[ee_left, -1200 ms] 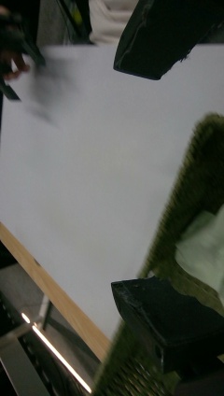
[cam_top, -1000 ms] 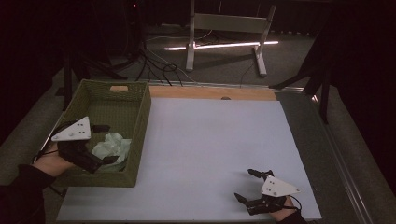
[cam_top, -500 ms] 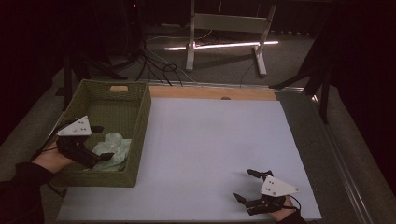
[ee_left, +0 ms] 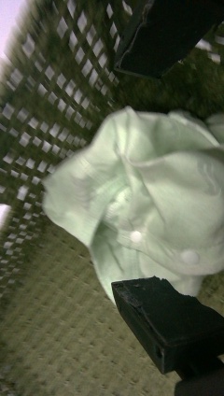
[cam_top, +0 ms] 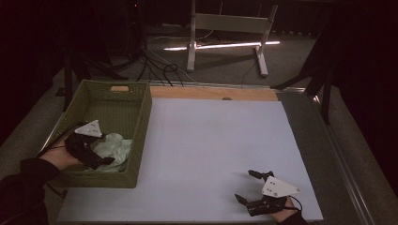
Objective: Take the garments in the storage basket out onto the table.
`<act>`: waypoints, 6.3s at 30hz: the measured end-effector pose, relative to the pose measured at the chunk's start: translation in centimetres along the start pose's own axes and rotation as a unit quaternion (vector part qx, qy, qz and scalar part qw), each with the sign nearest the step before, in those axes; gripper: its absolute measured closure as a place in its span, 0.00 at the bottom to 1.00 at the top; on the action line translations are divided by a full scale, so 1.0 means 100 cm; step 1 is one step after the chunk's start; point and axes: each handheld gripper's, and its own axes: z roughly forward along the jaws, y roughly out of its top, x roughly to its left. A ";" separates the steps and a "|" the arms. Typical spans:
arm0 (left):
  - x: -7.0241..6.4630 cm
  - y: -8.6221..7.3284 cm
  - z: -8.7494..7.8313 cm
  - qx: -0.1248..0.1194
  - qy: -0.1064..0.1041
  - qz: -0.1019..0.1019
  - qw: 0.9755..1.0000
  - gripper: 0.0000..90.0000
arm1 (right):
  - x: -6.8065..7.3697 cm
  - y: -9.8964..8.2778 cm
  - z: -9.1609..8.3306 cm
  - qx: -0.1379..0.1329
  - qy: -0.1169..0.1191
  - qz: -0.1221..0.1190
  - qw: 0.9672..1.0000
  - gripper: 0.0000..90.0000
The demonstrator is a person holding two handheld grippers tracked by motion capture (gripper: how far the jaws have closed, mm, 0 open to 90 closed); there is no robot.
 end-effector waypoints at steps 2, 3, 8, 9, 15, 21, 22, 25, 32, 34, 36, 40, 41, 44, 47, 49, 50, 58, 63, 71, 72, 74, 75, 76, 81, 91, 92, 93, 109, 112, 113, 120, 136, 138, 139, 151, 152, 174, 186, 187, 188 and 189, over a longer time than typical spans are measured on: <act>0.001 0.001 0.004 0.015 0.003 0.000 1.000 0.00 | 0.000 0.000 0.000 0.001 -0.001 0.000 1.000 0.09; 0.002 0.002 0.006 0.021 0.004 -0.001 1.000 0.00 | 0.000 0.000 0.000 0.000 0.000 0.000 1.000 0.09; 0.007 0.001 0.016 0.053 0.004 -0.007 0.999 0.00 | 0.000 0.000 0.000 -0.001 -0.001 0.001 1.000 0.09; 0.007 0.000 0.018 0.057 0.002 -0.009 0.998 0.00 | 0.000 0.000 0.000 -0.002 -0.001 0.001 1.000 0.09; 0.010 -0.002 0.025 0.077 0.004 -0.021 0.997 0.00 | 0.000 -0.001 -0.001 -0.001 -0.002 0.005 1.000 0.09; 0.010 -0.003 0.032 0.102 -0.007 -0.031 0.994 0.01 | 0.000 0.000 -0.001 -0.001 -0.002 0.004 1.000 0.09; 0.010 -0.003 0.033 0.103 -0.006 -0.029 0.994 0.03 | 0.000 0.000 0.000 -0.001 -0.002 0.005 1.000 0.09; 0.010 -0.003 0.035 0.108 -0.012 -0.033 0.994 0.06 | 0.000 0.000 -0.001 0.000 -0.002 0.006 1.000 0.09; 0.008 -0.003 0.040 0.124 -0.010 -0.025 0.992 0.24 | 0.000 -0.001 0.000 -0.003 -0.004 0.004 1.000 0.09; 0.008 -0.004 0.042 0.132 -0.016 -0.019 0.991 0.33 | 0.000 -0.001 0.000 -0.002 -0.005 0.004 1.000 0.09; 0.007 -0.004 0.042 0.133 -0.020 -0.013 0.991 0.46 | 0.000 -0.001 -0.001 -0.002 -0.004 0.006 1.000 0.09; 0.005 -0.004 0.041 0.138 -0.024 0.005 0.990 0.75 | -0.001 -0.001 -0.001 -0.002 -0.004 0.003 1.000 0.09; 0.003 -0.004 0.040 0.135 -0.019 0.020 0.990 0.83 | 0.000 -0.001 0.000 -0.002 -0.004 0.005 1.000 0.09; 0.003 -0.003 0.036 0.121 -0.021 0.031 0.992 0.96 | 0.000 -0.001 -0.001 -0.002 -0.003 0.008 1.000 0.09; 0.003 -0.002 0.030 0.106 -0.015 0.033 0.994 0.97 | 0.000 -0.001 0.000 -0.002 -0.005 0.005 1.000 0.09; 0.003 -0.001 0.025 0.095 -0.008 0.032 0.995 0.97 | 0.000 0.000 -0.001 -0.002 -0.003 0.007 1.000 0.09; 0.003 0.000 0.023 0.092 -0.010 0.031 0.995 0.98 | 0.000 -0.001 -0.001 -0.002 -0.004 0.006 1.000 0.09; 0.001 0.002 0.001 0.048 0.011 0.036 0.998 0.98 | 0.000 -0.001 -0.002 -0.002 -0.004 0.005 1.000 0.09; 0.001 0.000 -0.013 0.023 0.025 0.031 0.999 0.98 | 0.000 -0.001 -0.002 -0.003 -0.004 0.005 1.000 0.09; 0.002 -0.004 -0.033 -0.008 0.046 0.026 0.999 0.98 | 0.000 0.000 -0.002 -0.006 -0.006 0.004 1.000 0.09; 0.001 -0.005 -0.035 -0.009 0.052 0.029 0.998 0.98 | -0.001 0.000 -0.002 -0.005 -0.006 0.002 1.000 0.09; 0.002 -0.005 -0.040 -0.016 0.053 0.026 0.998 0.98 | 0.000 0.000 -0.002 -0.004 -0.006 0.003 1.000 0.09; 0.002 -0.005 -0.044 -0.021 0.060 0.024 0.998 0.98 | 0.000 0.000 -0.001 -0.007 -0.008 0.002 1.000 0.09; 0.002 -0.005 -0.046 -0.023 0.057 0.023 0.998 0.98 | 0.000 0.000 -0.001 -0.007 -0.008 0.002 1.000 0.09; 0.002 -0.005 -0.056 -0.036 0.067 0.016 0.997 0.98 | 0.000 0.000 -0.001 -0.006 -0.010 0.000 1.000 0.09; 0.002 0.002 -0.069 -0.055 0.074 0.012 0.996 0.98 | -0.001 0.000 -0.002 -0.005 -0.008 0.003 1.000 0.09; 0.001 0.002 -0.071 -0.057 0.073 0.011 0.996 0.98 | -0.001 0.000 -0.002 -0.004 -0.008 0.003 1.000 0.09; 0.001 0.003 -0.073 -0.062 0.079 0.014 0.995 0.98 | 0.000 0.000 -0.002 -0.006 -0.009 0.004 1.000 0.09; -0.003 0.018 -0.105 -0.090 0.096 0.011 0.991 0.98 | 0.000 0.000 -0.003 -0.003 -0.009 0.003 1.000 0.09; -0.004 0.022 -0.109 -0.093 0.097 0.011 0.991 0.98 | 0.000 0.000 -0.003 -0.002 -0.009 0.004 1.000 0.09; -0.005 0.024 -0.110 -0.092 0.094 0.010 0.991 0.98 | 0.000 0.000 -0.003 -0.003 -0.010 0.005 1.000 0.09; -0.007 0.034 -0.122 -0.111 0.088 0.008 0.990 0.98 | 0.000 0.000 -0.003 -0.004 -0.010 0.004 1.000 0.09; -0.022 0.071 -0.131 -0.137 0.079 0.035 0.987 0.98 | 0.000 0.000 -0.003 -0.005 -0.008 0.007 1.000 0.09; -0.024 0.075 -0.130 -0.140 0.072 0.040 0.987 0.98 | 0.000 0.000 -0.003 -0.007 -0.009 0.008 1.000 0.09; -0.025 0.079 -0.129 -0.144 0.071 0.040 0.986 0.98 | 0.000 0.000 -0.003 -0.007 -0.009 0.007 1.000 0.09; -0.035 0.109 -0.108 -0.156 0.040 0.065 0.985 0.98 | -0.001 0.000 -0.004 -0.010 -0.010 0.010 1.000 0.09; -0.036 0.111 -0.107 -0.156 0.039 0.068 0.985 0.98 | -0.001 0.000 -0.004 -0.009 -0.010 0.007 1.000 0.09; -0.055 0.158 -0.063 -0.172 -0.012 0.093 0.981 0.98 | -0.001 0.000 -0.006 -0.015 -0.013 0.004 1.000 0.09; -0.065 0.182 -0.037 -0.179 -0.036 0.093 0.979 0.98 | -0.001 0.000 -0.006 -0.017 -0.016 0.005 1.000 0.09; -0.066 0.185 -0.034 -0.179 -0.034 0.096 0.979 0.98 | -0.001 0.000 -0.006 -0.017 -0.016 0.004 1.000 0.09; -0.067 0.186 -0.032 -0.178 -0.038 0.097 0.978 0.98 | -0.001 0.000 -0.006 -0.018 -0.015 0.007 1.000 0.09; -0.068 0.189 -0.029 -0.179 -0.037 0.100 0.978 0.98 | -0.001 0.000 -0.006 -0.018 -0.014 0.007 1.000 0.09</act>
